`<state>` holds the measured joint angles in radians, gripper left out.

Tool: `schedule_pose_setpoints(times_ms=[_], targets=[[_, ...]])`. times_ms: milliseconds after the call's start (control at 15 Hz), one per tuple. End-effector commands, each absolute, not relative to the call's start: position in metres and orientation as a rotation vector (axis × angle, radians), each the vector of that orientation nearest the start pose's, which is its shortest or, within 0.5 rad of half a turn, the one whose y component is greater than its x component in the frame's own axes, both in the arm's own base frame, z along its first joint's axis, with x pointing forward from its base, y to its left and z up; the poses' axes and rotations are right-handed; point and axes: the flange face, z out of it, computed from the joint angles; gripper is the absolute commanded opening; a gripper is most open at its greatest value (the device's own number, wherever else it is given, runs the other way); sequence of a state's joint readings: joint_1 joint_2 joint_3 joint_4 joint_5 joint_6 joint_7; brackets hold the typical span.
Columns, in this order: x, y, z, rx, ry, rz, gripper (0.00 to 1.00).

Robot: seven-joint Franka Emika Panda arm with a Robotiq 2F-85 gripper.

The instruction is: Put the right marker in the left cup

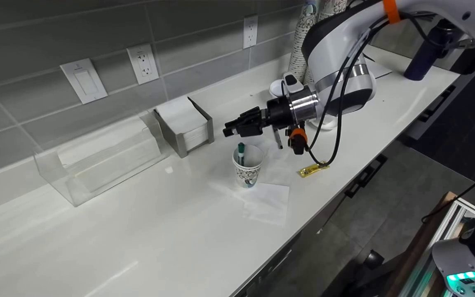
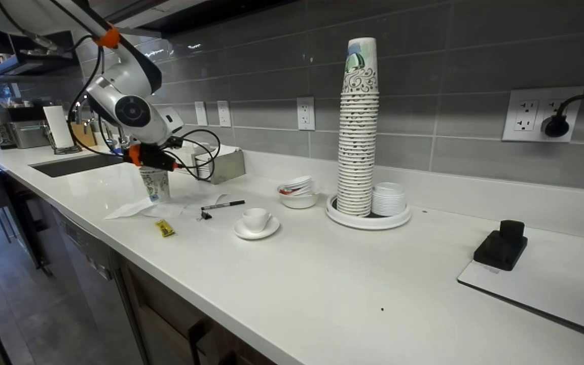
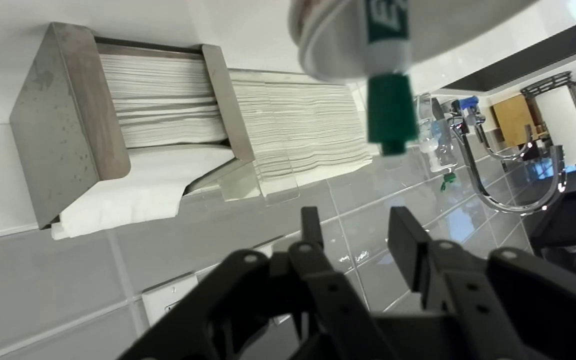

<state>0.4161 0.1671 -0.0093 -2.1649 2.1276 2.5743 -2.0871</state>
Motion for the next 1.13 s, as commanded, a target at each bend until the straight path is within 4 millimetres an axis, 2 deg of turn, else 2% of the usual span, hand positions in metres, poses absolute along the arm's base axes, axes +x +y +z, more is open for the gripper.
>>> schedule_pose_setpoints(times_ms=[0,200,333,467,600,800,933,1000,1067], targets=[[0.518,0.209,0.35,-2.021,-0.656,-1.182,0.73],[0.505,0.202,0.386,-1.989,-0.713,-1.063,0.95],[0.492,0.182,0.414,-2.079,-0.752,-1.032,1.0],[0.477,0.156,0.428,-2.222,-0.742,-1.02,1.0],[0.456,0.13,0.434,-2.342,-0.725,-0.984,1.0],[0.421,0.101,0.425,-2.5,-0.74,-0.859,1.0],[0.402,0.079,0.442,-2.553,-0.77,-0.814,1.0],[0.431,0.096,0.426,-2.5,-0.766,-0.838,1.0],[0.425,0.09,0.43,-2.511,-0.759,-0.836,1.0]])
